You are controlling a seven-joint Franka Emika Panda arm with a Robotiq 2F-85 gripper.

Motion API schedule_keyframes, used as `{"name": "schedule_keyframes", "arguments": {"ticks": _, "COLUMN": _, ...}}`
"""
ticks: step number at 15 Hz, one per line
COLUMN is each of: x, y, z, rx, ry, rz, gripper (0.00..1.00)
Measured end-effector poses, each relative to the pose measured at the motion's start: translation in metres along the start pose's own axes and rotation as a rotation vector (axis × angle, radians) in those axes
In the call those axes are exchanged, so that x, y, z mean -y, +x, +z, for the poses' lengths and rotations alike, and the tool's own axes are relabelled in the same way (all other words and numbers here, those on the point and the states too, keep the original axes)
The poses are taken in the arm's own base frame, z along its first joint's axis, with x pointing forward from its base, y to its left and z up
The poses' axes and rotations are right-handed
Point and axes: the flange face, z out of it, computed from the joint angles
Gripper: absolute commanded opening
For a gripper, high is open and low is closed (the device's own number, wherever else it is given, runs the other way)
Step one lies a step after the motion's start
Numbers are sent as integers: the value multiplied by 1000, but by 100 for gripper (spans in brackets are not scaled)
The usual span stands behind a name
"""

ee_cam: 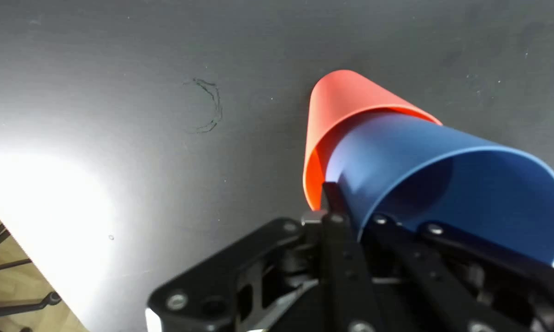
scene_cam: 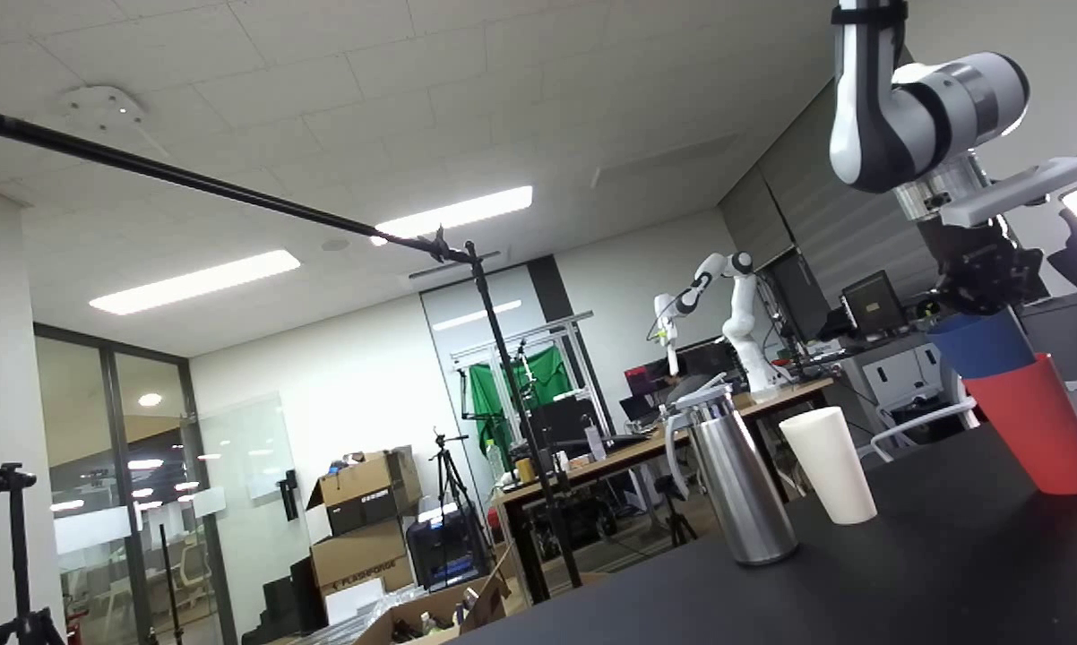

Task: Put the blue cup inside the pink cup, put the white cup inside the blue cup

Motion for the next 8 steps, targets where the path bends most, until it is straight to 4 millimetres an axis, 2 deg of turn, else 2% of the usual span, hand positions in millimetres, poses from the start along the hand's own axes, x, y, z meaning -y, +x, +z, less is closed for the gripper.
{"name": "schedule_keyframes", "arguments": {"ticks": 2, "x": -7, "y": -4, "z": 13, "rx": 14, "ry": 6, "rz": 17, "gripper": 1}}
{"name": "schedule_keyframes", "arguments": {"ticks": 3, "x": -11, "y": -6, "z": 18, "rx": 18, "ry": 8, "rz": 24, "gripper": 6}}
{"name": "schedule_keyframes", "arguments": {"ticks": 4, "x": -14, "y": -8, "z": 22, "rx": 24, "ry": 8, "rz": 28, "gripper": 29}}
{"name": "schedule_keyframes", "arguments": {"ticks": 6, "x": -20, "y": -10, "z": 26, "rx": 30, "ry": 7, "rz": 34, "gripper": 32}}
{"name": "schedule_keyframes", "arguments": {"ticks": 8, "x": -24, "y": -9, "z": 22, "rx": 23, "ry": 5, "rz": 35, "gripper": 46}}
